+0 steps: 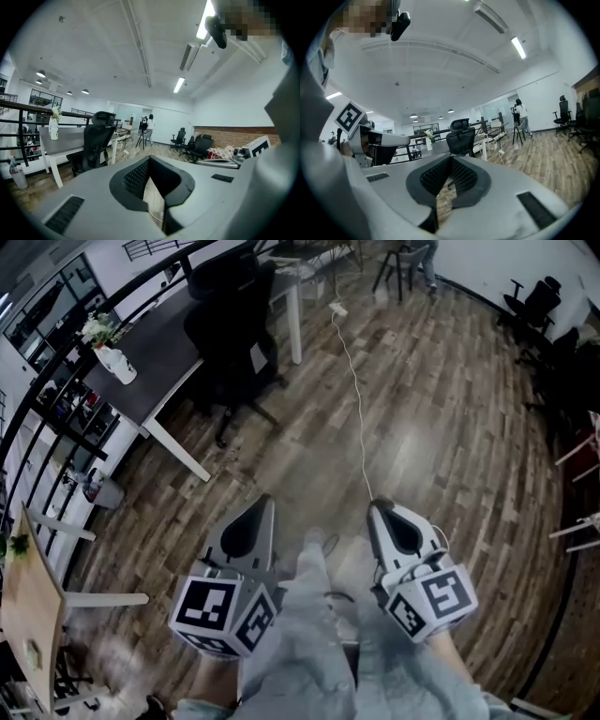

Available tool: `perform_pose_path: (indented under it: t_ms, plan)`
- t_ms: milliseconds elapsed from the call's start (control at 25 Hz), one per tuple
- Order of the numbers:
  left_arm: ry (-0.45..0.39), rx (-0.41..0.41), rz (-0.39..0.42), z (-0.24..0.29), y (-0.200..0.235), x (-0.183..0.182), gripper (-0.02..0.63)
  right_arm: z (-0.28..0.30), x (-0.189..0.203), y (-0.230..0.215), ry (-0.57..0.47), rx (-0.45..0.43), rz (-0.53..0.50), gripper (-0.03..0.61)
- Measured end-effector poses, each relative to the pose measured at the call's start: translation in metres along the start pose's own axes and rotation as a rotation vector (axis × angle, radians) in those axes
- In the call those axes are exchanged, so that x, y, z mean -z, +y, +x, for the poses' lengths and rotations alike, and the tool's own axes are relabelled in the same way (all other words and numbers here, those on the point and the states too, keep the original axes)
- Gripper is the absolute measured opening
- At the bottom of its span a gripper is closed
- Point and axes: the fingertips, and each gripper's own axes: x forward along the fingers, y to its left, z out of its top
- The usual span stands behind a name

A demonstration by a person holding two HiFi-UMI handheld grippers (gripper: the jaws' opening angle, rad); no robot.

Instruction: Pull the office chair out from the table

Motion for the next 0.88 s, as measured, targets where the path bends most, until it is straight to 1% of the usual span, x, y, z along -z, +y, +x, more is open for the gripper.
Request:
perform_pose_path:
  t_ms: [160,400,640,880]
  plan:
    - [0.01,0.047,0.004,0.026,-0.004,-0.004,0.012,0.003,-0.002,-0.017,0.004,0.048,0.001,0.003]
    - [0.016,0.114,0.011,0.084,-0.008,-0.009,0.012,0.022,-0.005,-0.063,0.006,0.125,0.005,0.004]
    - [0.035,0.158,0.015,0.155,0.006,-0.026,0.012,0.072,-0.02,-0.106,0.016,0.16,0.009,0.005]
    - [0.045,0.177,0.022,0.227,0.023,-0.053,0.012,0.127,-0.044,-0.152,0.019,0.181,0.014,0.003]
